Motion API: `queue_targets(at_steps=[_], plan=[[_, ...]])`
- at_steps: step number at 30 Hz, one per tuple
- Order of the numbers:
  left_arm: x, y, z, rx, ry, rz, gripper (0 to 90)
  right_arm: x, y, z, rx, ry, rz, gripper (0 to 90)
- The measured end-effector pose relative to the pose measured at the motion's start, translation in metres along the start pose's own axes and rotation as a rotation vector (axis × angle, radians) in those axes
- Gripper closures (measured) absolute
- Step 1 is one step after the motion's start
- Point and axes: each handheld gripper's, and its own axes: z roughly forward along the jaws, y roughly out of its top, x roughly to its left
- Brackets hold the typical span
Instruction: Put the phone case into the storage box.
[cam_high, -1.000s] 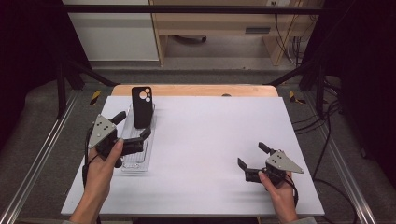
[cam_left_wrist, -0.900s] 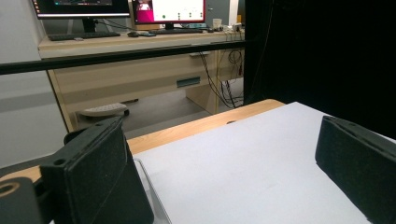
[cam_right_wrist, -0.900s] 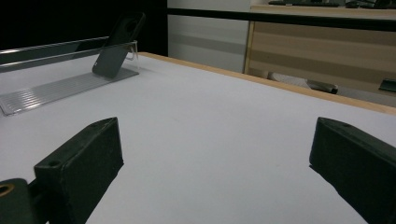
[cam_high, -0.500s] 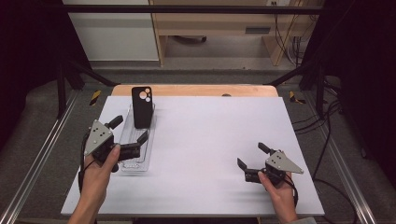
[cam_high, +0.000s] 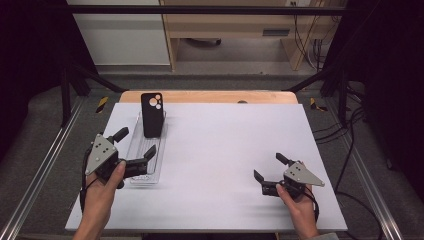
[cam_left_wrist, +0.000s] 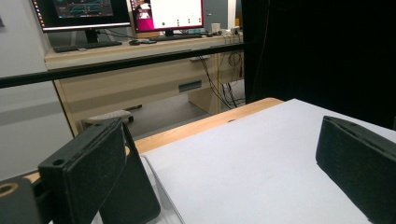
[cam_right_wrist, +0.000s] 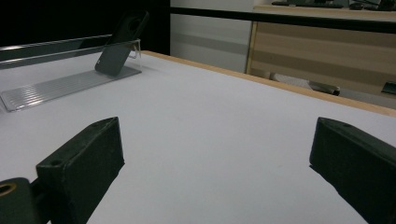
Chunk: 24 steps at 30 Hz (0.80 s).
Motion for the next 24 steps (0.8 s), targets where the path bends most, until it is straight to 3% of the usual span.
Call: queue_targets(at_steps=[24], plan=[[0.012, -0.009, -0.02, -0.017, 0.009, -0.017, 1.2, 0.001, 0.0, 0.0, -0.001, 0.001, -0.006, 3.2]])
